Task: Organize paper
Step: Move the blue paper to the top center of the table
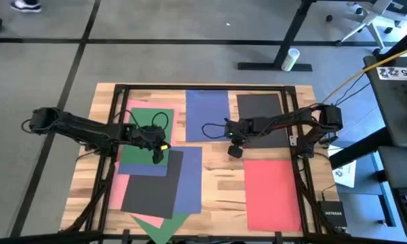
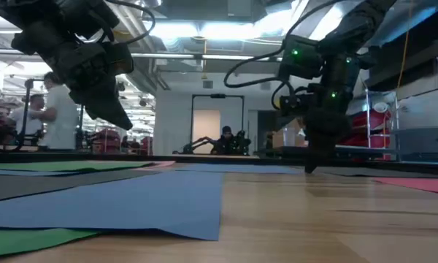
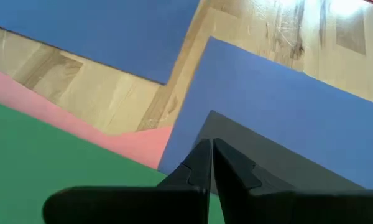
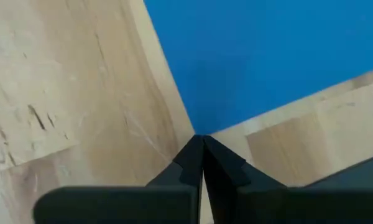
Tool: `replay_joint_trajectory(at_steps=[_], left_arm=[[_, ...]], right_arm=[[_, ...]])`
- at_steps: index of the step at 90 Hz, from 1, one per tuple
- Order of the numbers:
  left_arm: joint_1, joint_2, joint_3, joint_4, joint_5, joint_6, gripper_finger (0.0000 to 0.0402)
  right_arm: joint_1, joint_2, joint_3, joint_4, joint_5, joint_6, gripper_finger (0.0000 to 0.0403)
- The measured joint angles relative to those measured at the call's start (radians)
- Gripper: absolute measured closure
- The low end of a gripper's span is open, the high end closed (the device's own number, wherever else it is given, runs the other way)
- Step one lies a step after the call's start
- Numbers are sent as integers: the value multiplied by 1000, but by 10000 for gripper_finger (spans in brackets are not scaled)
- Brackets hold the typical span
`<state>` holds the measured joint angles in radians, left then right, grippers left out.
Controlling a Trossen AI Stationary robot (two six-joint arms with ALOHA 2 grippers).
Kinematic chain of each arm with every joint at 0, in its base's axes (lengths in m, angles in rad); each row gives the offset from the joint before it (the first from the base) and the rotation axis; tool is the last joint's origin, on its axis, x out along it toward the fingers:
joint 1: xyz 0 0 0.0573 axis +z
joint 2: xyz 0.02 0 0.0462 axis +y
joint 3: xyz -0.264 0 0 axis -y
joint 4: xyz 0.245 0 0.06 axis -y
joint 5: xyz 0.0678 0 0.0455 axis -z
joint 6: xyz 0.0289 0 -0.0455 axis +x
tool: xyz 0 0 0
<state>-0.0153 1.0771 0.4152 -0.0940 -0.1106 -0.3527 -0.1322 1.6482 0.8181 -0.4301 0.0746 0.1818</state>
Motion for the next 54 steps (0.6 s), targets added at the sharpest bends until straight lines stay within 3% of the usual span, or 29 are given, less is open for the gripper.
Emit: replay_joint_trajectory(at_steps=[54], left_arm=[[0, 0, 0, 0, 0, 13, 402]], right_arm=[[39, -2, 2, 10, -7, -14, 403]])
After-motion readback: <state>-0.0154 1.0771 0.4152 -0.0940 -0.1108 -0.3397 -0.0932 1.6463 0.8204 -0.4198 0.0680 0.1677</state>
